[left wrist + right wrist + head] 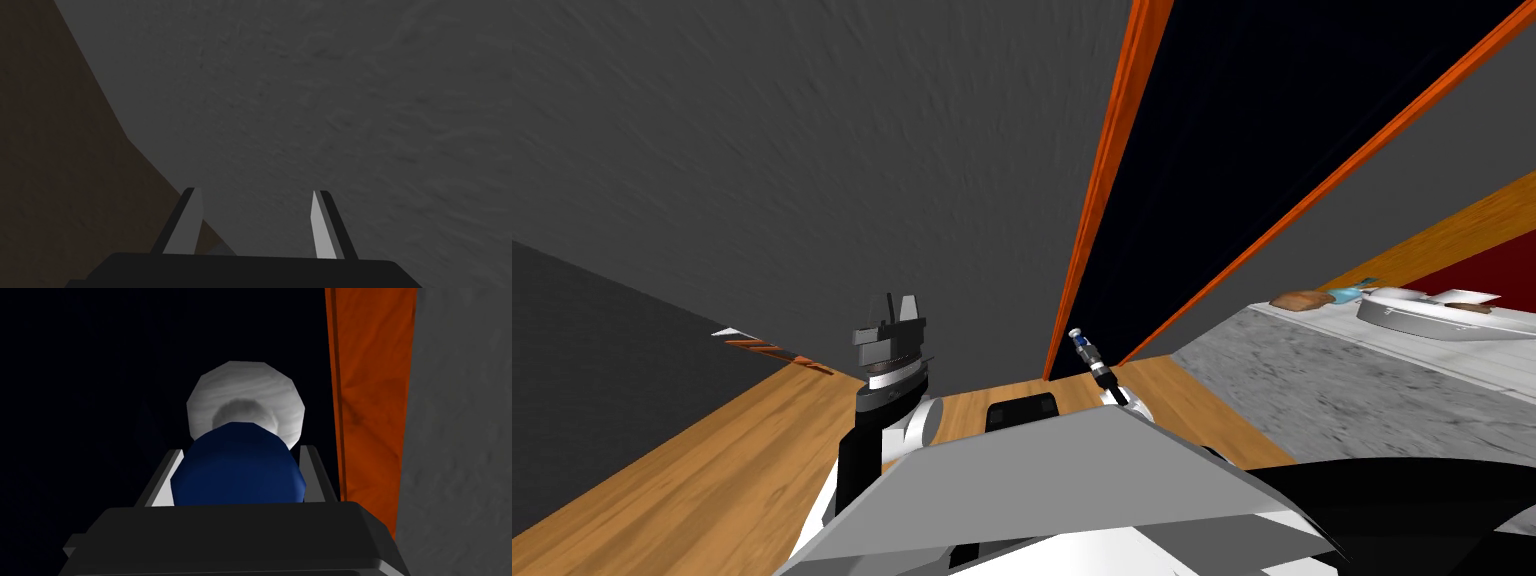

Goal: Pull the door open

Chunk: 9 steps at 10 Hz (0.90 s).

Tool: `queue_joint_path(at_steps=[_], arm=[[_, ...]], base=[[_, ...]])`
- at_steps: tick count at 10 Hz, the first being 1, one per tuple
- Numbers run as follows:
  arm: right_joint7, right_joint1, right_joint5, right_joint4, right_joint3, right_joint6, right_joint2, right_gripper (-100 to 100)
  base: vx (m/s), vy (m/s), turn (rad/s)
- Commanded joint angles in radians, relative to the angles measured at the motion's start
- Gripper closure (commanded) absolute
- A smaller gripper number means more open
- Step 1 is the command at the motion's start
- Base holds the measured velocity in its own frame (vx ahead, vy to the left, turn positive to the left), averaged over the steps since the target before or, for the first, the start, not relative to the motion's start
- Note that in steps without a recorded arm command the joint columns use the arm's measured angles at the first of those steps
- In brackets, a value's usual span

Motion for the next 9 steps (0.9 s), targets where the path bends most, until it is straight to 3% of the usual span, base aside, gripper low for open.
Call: queue_joint_path(at_steps=[1,9], arm=[[-0.050,0.000,-0.014,0.002,0.008,0.000,0.002,100],[-0.235,-0.007,-0.070,0.002,0.036,0.008,0.000,100]], base=[[-0.038,-0.025,0.062],[-0.036,-0.018,0.039]])
